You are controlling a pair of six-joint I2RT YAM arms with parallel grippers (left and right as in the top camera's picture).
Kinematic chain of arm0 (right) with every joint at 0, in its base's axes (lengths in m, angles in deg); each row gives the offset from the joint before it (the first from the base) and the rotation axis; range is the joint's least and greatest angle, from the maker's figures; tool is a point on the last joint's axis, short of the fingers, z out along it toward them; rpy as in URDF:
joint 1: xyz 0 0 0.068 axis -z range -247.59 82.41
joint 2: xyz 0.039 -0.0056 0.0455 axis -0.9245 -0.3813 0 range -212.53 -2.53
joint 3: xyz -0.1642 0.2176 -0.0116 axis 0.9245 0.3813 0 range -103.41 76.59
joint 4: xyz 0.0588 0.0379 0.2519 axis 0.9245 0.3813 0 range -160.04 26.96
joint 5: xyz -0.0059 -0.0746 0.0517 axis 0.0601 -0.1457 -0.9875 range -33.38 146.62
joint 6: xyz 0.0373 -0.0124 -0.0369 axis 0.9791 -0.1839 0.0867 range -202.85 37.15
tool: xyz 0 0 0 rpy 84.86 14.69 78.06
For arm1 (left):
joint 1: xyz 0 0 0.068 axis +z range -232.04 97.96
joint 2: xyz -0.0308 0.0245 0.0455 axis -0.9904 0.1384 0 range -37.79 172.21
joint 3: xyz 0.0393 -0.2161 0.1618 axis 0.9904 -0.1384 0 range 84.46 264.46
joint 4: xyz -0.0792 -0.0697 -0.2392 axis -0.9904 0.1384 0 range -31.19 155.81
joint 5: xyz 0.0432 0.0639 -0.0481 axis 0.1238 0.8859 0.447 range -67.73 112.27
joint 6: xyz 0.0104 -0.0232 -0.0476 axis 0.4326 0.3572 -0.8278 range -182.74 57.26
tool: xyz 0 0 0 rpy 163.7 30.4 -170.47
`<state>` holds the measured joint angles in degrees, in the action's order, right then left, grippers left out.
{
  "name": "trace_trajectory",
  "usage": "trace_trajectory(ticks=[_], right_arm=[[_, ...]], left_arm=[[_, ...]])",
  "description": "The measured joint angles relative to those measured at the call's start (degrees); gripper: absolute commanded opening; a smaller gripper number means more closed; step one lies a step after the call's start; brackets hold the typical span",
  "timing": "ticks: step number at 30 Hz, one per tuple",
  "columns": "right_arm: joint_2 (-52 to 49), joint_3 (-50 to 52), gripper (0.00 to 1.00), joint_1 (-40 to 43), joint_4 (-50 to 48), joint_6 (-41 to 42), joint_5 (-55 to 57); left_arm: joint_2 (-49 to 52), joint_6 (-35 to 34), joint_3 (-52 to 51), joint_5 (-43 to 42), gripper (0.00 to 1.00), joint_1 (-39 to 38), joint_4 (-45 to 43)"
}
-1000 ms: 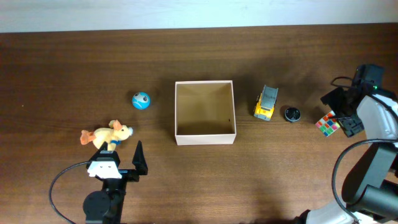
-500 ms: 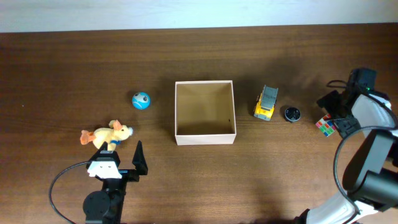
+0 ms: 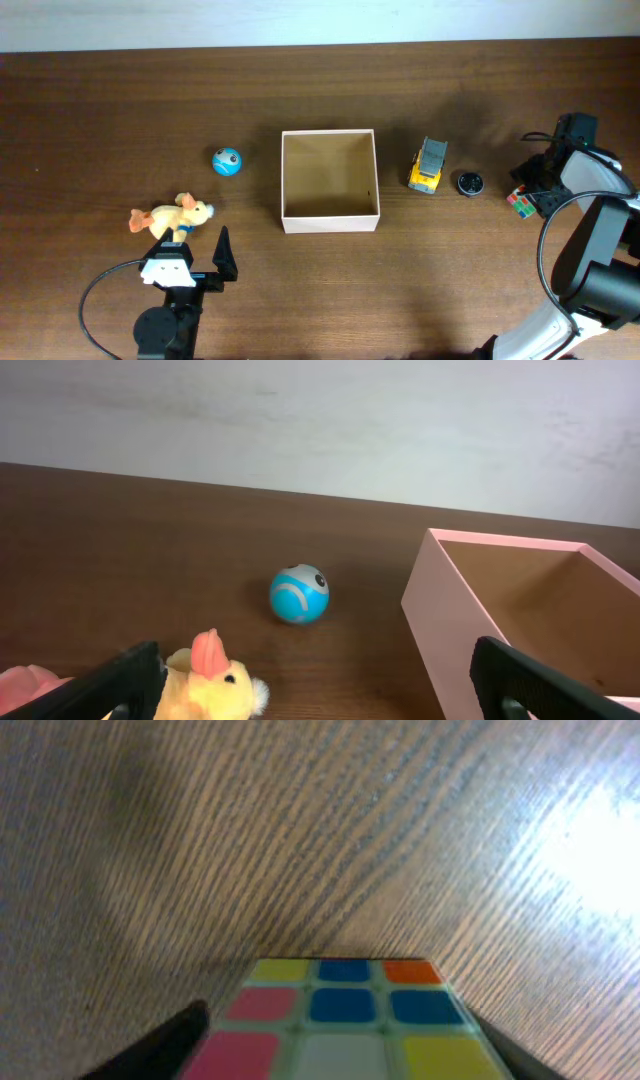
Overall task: Pack container
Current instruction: 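Lower the right gripper and close it on the Rubik's cube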
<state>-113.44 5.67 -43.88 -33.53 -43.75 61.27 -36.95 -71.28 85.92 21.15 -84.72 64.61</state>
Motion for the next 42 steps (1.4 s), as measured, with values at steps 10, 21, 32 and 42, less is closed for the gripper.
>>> trace_trajectory(ticks=[10, 21, 32, 42], right_arm=[[0.0, 0.0, 0.61, 0.0, 0.0, -0.07, -3.34], [0.09, 0.0, 0.46, 0.0, 0.09, -2.05, -7.52], [0.11, 0.0, 0.47, 0.0, 0.26, -3.5, -8.0], [2.01, -0.13, 0.47, 0.0, 2.27, -5.42, -12.28]], left_arm=[[0.0, 0.0, 0.0, 0.0, 0.99, 0.0, 0.0], [0.0, 0.0, 0.0, 0.0, 0.99, 0.0, 0.0], [0.0, 0.0, 0.0, 0.0, 0.99, 0.0, 0.0], [0.0, 0.0, 0.0, 0.0, 0.99, 0.0, 0.0]])
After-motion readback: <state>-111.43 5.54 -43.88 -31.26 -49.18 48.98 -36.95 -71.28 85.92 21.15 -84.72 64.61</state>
